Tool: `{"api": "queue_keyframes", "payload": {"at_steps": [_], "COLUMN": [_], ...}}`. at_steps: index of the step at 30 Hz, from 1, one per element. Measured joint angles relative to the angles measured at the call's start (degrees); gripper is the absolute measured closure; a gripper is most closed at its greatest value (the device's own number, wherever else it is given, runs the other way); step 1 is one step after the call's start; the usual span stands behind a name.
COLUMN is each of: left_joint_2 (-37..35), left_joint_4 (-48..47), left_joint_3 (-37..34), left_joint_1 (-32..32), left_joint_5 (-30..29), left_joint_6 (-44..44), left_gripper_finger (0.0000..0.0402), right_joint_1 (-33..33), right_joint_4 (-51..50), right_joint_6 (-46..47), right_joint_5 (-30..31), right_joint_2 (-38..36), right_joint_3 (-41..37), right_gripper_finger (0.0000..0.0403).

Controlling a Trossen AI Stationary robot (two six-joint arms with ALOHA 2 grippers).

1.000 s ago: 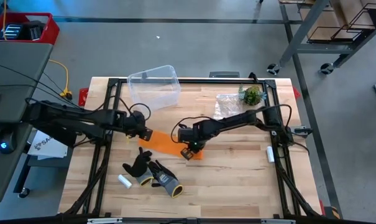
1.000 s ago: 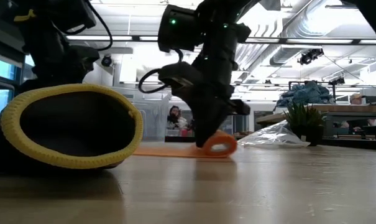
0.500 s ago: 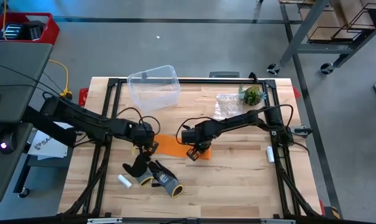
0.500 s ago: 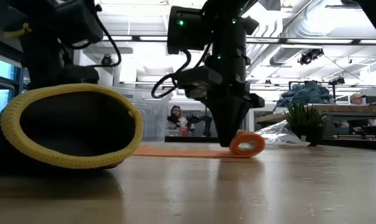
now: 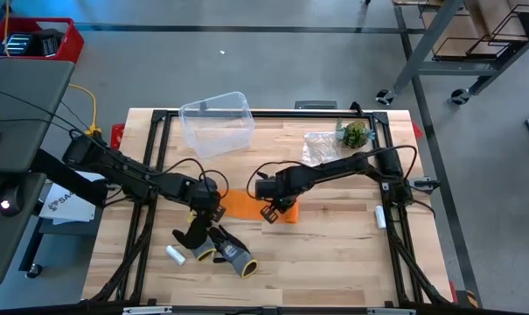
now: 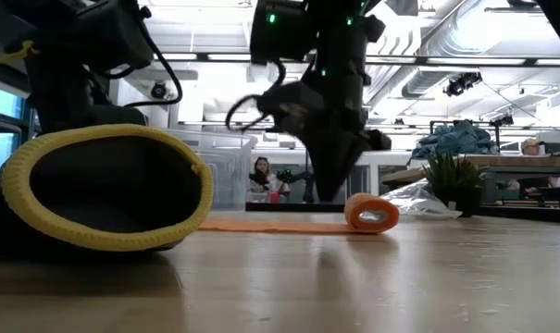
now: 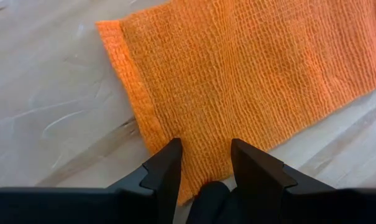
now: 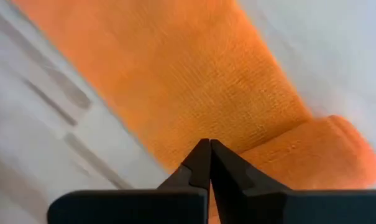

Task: Roll bandage
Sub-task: Roll the orange bandage

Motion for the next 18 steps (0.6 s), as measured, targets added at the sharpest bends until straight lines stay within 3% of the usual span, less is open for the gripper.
{"api": "queue_keyframes", "payload": {"at_steps": [9, 13, 18], "left_joint_2": [-2.77, -4.27, -5.77], "left_joint_4": [-6.48, -10.92, -9.38], "left_joint_3": [-0.21, -0.26, -0.26], "left_joint_1": [-0.02, -0.02, -0.02], "left_joint_5": [-1.16, -1.32, -1.62], "left_joint_6": [4.01, 4.96, 4.89], "left_gripper_finger": [0.0262, 0.0262, 0.0262], "right_joint_1": [-3.59, -3.47, -1.87], "right_joint_4": [0.49, -3.35, -9.31], "right_joint_6": [-0.12, -0.21, 2.33], "right_joint_5": [4.33, 4.59, 5.09], "right_joint_2": [-7.80, -10.33, -11.72], "right_joint_3": [0.17, 0.17, 0.06], "right_gripper_finger": [0.0403, 0.0403, 0.0403]}}
